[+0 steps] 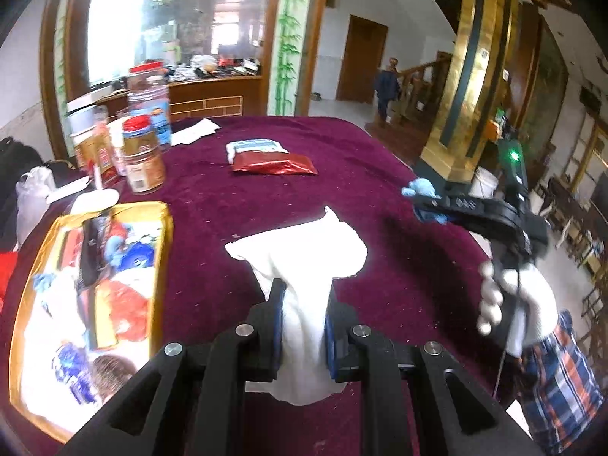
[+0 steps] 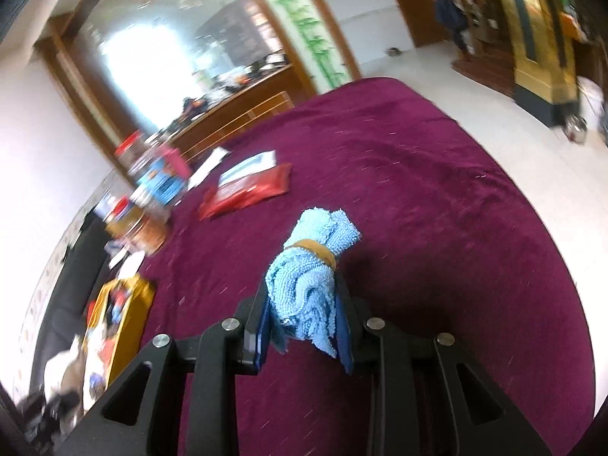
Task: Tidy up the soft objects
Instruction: 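Lift the white cloth with left tool while right tool lifts the blue towel, then lower the white cloth and blue towel into the tray and open both tools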
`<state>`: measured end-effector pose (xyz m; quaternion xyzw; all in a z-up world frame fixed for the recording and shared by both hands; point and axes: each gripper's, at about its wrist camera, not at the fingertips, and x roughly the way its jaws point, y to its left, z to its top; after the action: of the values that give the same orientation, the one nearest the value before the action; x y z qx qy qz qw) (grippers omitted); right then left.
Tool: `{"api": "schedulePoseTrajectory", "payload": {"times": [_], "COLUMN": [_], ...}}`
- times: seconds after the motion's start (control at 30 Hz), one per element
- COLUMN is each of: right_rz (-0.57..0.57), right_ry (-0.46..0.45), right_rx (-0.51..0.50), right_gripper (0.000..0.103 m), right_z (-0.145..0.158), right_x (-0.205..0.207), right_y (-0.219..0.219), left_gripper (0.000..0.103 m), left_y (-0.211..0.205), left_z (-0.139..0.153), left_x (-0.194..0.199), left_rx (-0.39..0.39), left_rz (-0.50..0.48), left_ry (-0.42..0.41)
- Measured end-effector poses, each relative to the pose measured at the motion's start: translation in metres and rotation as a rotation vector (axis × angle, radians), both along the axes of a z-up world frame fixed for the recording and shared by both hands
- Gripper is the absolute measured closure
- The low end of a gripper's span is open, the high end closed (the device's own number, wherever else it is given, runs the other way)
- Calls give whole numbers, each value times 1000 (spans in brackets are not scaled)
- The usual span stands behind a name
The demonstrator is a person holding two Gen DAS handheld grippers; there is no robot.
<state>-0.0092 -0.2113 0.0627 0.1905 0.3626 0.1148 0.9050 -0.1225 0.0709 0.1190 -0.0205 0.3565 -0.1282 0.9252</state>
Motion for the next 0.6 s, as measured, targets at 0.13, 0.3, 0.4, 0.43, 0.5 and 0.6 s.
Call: {"api": "schedulePoseTrajectory", "payload": {"times": [0.13, 0.3, 0.4, 0.43, 0.5, 0.6], "right_rz": [70, 154, 187, 198, 219, 243], "right_ry": [-12, -28, -35, -37, -40, -42], "right_rx": [-19, -47, -57, -60, -70, -89], "right_gripper": [76, 76, 76, 76, 76, 76], "right_z": [7, 15, 18, 19, 20, 21], "right_x": [-24, -48, -54, -57, -60, -63], "right_y": [32, 77, 98, 105, 119, 135], "left_gripper": [86, 86, 86, 86, 86, 86], "left_y": [25, 52, 65, 69, 76, 86], "left_z": [-2, -2, -1, -1, -1, 0], "left_x": [-16, -29, -37, -40, -45, -51], "left_rx": [-25, -58, -74, -80, -88, -102], "left_rz": [44, 91, 110, 115, 122, 131], "left_ry": [-8, -16, -25, -28, -33, -40]}}
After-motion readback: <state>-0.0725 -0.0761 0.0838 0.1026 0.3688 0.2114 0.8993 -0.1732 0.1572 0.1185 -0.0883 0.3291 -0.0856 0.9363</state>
